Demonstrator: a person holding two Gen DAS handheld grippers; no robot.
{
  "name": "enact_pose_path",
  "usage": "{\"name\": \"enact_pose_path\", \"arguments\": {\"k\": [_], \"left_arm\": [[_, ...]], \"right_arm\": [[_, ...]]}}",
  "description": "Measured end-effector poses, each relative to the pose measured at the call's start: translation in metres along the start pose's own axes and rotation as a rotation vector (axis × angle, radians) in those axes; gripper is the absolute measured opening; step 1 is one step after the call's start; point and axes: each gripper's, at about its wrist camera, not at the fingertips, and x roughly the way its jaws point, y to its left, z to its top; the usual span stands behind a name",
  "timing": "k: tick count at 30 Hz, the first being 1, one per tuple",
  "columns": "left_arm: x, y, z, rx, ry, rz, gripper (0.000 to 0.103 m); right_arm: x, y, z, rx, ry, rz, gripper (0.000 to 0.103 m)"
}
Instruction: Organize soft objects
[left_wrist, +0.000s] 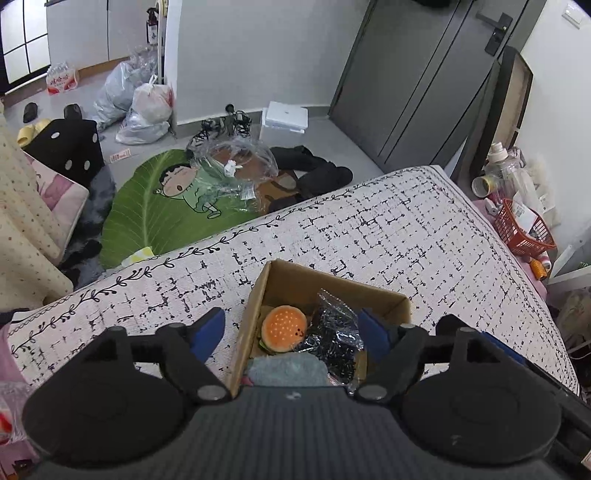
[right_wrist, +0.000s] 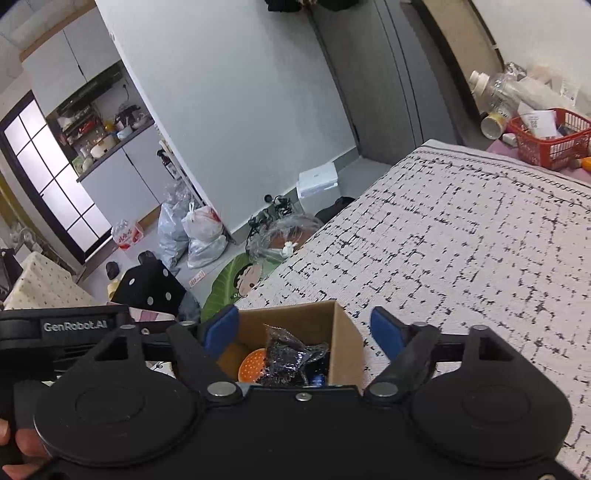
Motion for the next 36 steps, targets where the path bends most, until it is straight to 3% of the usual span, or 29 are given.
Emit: {"name": "enact_pose_path", "arguments": {"k": [6,25,36], "left_arm": [[-0.019,-0.01,-0.009,-0.006,-0.021,-0.014,0.084],[-0.086,-0.05,-0.046,0.105,-0.105,-0.053,0.084],[-0.123,-0.056,-0.068,0.141,-0.128,-0.111,0.083]], "right_arm": [[-0.025,-0.017,-0.002,0.035,-0.02,0.008,0.084],[-0.106,-0.058,-0.01,0.115,-0.165,-0.096,0.099],[-0.153,-0.053,-0.018,0.079,-0.206,-0.144,0.103]]}}
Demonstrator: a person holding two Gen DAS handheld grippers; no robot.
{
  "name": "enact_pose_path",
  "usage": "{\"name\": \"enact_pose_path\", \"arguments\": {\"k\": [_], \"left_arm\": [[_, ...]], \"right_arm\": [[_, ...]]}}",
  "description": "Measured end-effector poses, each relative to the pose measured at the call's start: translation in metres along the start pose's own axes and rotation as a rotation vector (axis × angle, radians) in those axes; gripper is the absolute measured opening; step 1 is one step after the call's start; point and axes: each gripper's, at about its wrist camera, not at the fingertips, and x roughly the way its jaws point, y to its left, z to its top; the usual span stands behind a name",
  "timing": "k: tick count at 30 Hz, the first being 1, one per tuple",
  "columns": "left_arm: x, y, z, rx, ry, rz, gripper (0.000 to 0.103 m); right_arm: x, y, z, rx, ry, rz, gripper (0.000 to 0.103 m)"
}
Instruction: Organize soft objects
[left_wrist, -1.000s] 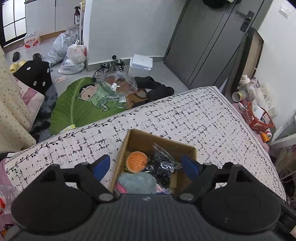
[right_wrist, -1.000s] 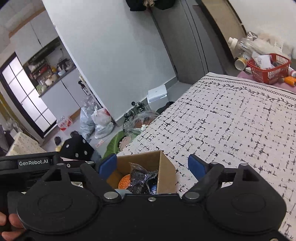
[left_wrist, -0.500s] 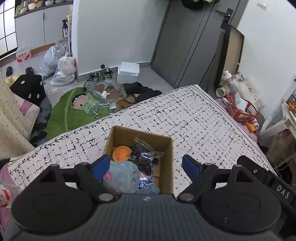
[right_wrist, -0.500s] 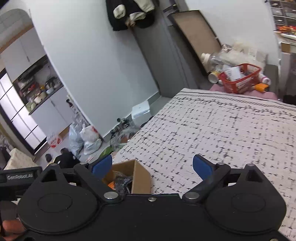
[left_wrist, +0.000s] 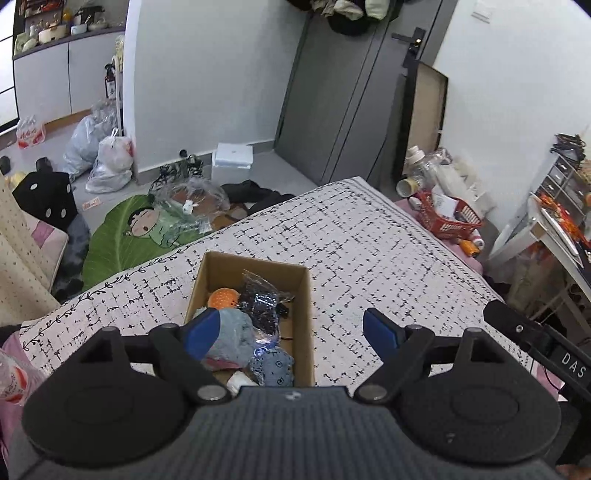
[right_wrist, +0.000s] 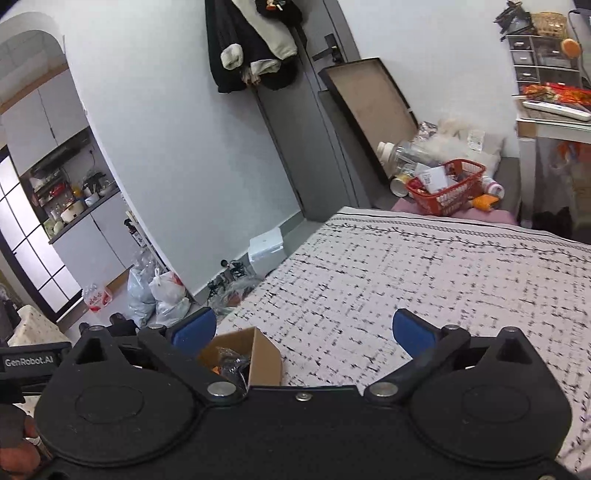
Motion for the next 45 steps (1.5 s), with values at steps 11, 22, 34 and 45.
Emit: {"name": "enact_pose_path", "arguments": {"k": [11,22,34,45], "left_arm": [[-0.035,-0.004,-0.016,0.0,-0.032,-0.01,0.084],[-0.068,-0.012,-0.032,0.022,-0.039,-0.055,0.092],[-0.095,-0.016,-0.048,0.043,-0.042,-0.052,0.1],[-0.109,-0.016,-0.058,0.063,-0.028,-0.045,0.1]], "right_arm": [[-0.045,0.006,-0.005,-0.035,-0.016,-0.007,0.103],[-0.084,0.014,-0.01,-0.07,-0.002,-0.003,0.103],[-0.114,0.021,-0.016,-0.101,0.005,-0.008,0.103],[-0.13,0.027,-0.023,-0.136,0.024,-0.008,0.103]]}}
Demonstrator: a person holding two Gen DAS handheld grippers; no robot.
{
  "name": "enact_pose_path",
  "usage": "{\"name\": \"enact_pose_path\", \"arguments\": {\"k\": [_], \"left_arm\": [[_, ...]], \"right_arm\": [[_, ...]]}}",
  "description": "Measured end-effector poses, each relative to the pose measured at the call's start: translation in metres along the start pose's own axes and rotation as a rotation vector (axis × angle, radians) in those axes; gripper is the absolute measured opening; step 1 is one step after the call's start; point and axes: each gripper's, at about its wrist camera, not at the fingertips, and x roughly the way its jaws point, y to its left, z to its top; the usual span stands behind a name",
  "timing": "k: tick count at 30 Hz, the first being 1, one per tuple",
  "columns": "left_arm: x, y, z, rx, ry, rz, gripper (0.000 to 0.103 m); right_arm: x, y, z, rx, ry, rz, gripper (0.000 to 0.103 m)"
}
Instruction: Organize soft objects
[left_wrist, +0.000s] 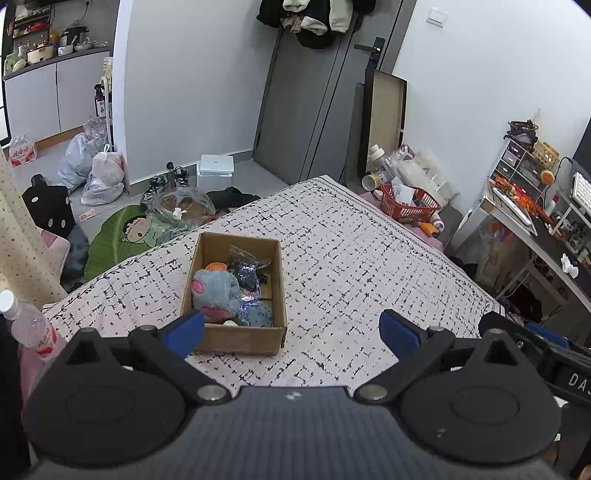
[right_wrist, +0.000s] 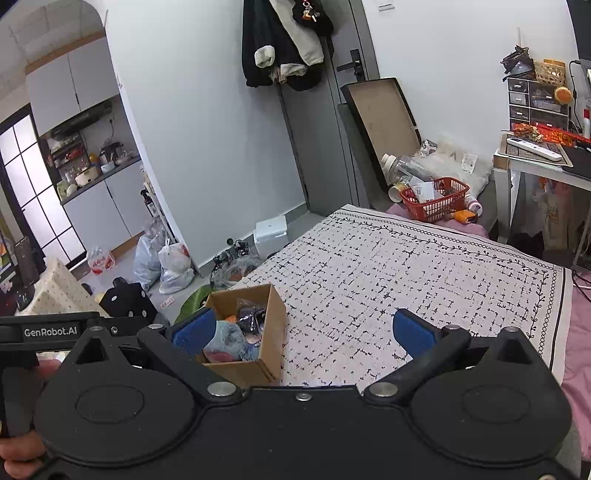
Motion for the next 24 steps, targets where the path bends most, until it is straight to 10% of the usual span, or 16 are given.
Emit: {"name": "enact_pose_path", "arguments": {"k": [24], "left_arm": [[-0.006,0.002,-0.023,0.11,0.016,0.093,0.101]], "right_arm": [[-0.008,0.004,-0.017,-0.052,0.086,-0.046,0.103]]}}
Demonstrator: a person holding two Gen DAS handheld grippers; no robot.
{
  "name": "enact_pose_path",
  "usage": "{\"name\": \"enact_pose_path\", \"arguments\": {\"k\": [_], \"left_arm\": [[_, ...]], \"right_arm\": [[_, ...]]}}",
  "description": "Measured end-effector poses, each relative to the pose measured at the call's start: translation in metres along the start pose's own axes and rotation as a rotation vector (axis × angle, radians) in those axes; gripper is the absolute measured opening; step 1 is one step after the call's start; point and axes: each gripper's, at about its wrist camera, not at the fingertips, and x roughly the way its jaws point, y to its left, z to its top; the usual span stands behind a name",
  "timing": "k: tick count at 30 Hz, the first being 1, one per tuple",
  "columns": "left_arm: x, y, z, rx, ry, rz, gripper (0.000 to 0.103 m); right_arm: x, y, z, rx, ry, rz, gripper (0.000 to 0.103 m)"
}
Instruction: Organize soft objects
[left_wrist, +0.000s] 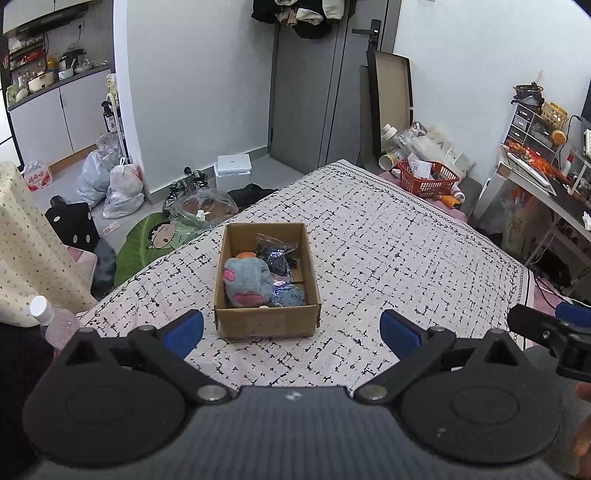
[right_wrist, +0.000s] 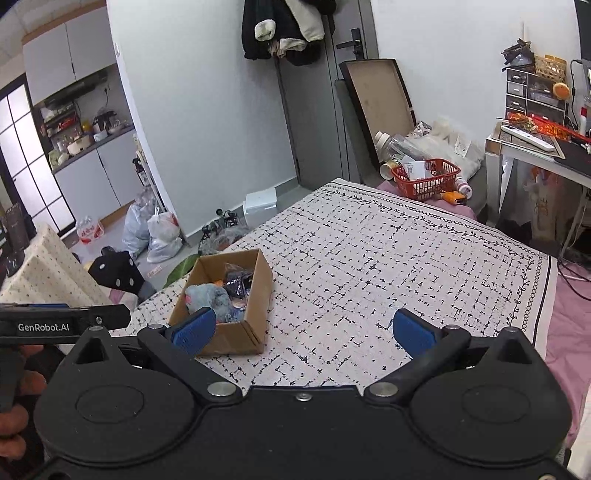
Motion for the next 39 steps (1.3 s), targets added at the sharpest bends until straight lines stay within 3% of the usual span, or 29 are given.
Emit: {"name": "enact_pose_path", "arguments": {"k": [39], "left_arm": [[0.0007,0.0046,-0.0044,0.008,0.004,0.0,0.101]], "right_arm": [[0.0011,0.0067,-0.0003,-0.032,0.015,-0.02,0.103]]}}
